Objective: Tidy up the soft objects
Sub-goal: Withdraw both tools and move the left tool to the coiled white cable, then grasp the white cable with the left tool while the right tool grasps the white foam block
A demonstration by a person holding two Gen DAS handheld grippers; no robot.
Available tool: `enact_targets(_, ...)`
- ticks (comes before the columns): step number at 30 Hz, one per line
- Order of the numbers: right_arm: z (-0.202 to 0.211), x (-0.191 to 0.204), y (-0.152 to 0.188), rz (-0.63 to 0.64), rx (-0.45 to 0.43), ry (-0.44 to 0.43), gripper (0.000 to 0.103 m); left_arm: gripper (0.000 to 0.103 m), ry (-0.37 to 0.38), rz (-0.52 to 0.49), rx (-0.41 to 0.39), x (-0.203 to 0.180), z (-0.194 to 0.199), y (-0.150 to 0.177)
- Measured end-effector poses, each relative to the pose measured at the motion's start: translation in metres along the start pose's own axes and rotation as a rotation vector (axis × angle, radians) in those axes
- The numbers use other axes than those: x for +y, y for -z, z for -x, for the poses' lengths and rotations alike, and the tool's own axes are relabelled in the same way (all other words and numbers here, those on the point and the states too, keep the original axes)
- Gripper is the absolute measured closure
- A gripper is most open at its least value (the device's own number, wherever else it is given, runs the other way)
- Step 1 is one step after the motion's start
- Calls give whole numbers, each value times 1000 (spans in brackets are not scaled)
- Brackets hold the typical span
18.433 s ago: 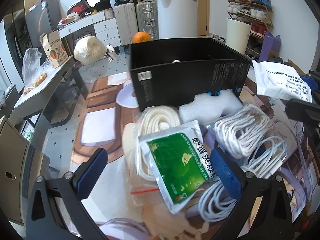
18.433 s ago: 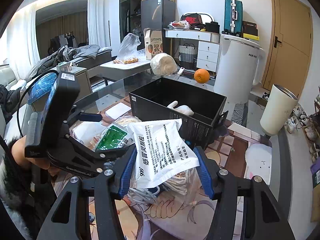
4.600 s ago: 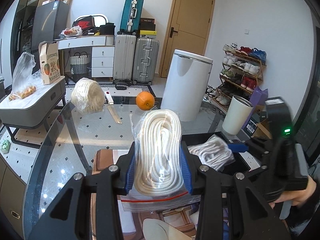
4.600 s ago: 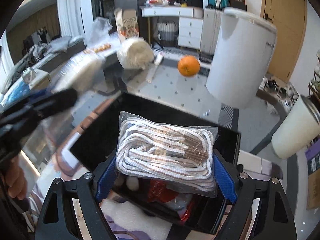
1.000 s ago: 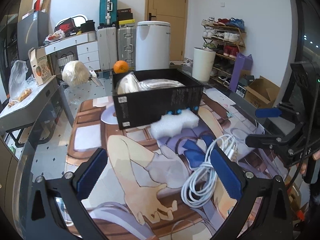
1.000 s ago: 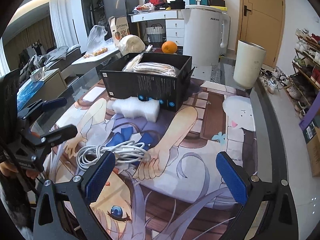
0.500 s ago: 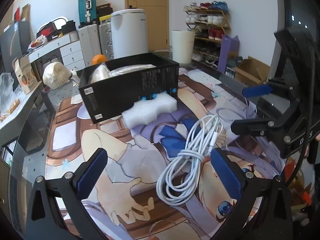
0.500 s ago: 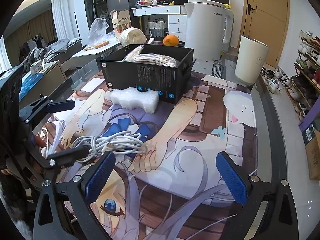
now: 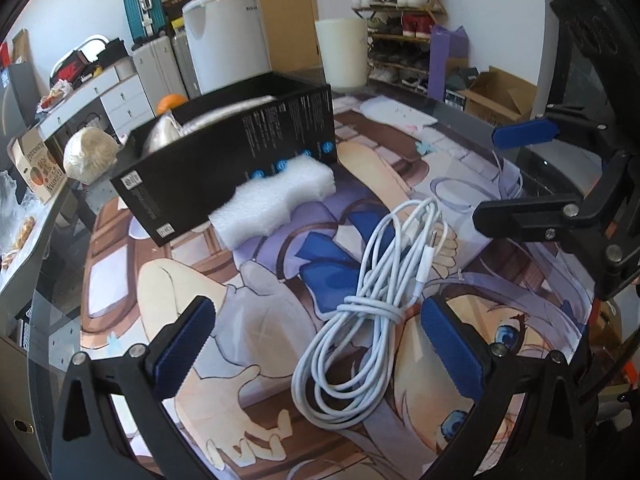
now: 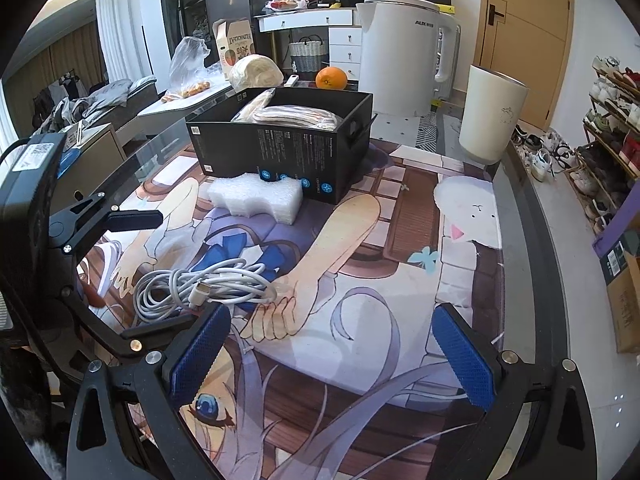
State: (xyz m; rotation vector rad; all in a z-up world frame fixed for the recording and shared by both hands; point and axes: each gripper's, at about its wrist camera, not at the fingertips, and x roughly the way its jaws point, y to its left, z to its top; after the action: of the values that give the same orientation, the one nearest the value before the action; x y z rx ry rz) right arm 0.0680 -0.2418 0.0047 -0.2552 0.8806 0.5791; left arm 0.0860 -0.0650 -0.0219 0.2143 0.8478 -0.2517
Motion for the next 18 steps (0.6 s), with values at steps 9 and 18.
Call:
enact_targets(9, -1, -1, 0, -6, 3, -2, 1, 38, 87, 36, -1, 7, 0, 1)
enact_targets(18, -2, -3, 1, -12, 7, -4, 1, 69, 102, 31, -22, 9, 5, 3)
